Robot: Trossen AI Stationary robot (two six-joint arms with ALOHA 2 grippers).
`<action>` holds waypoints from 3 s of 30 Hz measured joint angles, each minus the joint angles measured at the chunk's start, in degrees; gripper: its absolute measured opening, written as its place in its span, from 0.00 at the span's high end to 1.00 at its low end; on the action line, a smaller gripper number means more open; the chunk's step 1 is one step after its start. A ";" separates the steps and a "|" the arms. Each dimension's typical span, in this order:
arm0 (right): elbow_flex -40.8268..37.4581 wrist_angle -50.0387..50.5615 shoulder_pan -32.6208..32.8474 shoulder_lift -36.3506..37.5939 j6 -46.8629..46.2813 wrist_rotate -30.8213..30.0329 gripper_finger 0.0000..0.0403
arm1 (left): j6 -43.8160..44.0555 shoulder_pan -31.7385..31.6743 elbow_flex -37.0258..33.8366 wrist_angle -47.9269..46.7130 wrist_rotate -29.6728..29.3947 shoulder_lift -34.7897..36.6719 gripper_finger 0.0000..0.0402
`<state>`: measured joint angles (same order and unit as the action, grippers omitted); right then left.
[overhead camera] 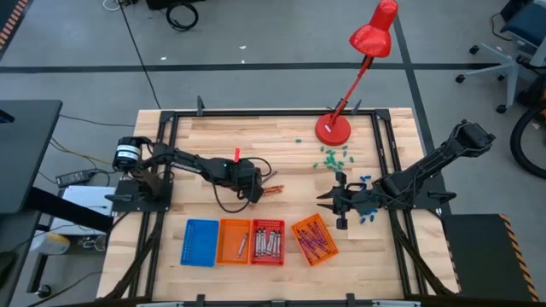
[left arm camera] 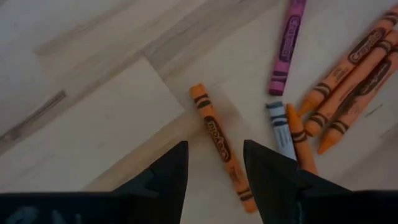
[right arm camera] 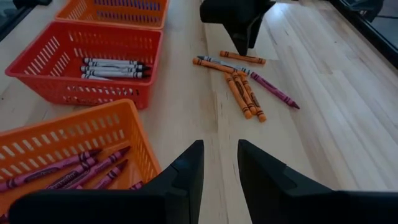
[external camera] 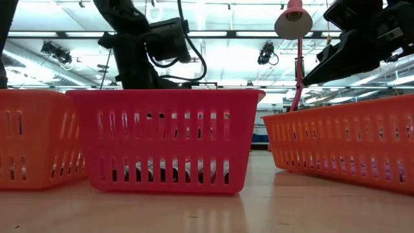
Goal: Sort crayons
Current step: Put the orange crayon into the blue bin
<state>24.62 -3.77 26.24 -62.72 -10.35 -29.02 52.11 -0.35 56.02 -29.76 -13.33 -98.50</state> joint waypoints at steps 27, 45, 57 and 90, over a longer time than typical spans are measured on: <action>0.00 -0.37 0.00 0.00 -0.15 0.01 0.75 | -4.81 3.61 0.63 -3.45 1.31 -3.97 0.70; 0.00 -1.31 -0.69 0.02 9.24 -8.50 0.75 | -21.82 3.79 2.48 -3.40 -0.98 -4.17 0.91; 0.02 -16.22 -12.49 0.02 25.87 -7.62 0.75 | -28.34 5.29 2.48 -3.10 -6.89 -4.22 0.91; -1.55 -30.23 -18.82 -4.56 11.13 6.98 0.75 | 17.70 33.94 2.63 -16.11 -3.55 24.06 0.90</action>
<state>23.07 -34.00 7.42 -67.28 0.78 -22.04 69.81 33.59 58.65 -45.87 -16.88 -74.44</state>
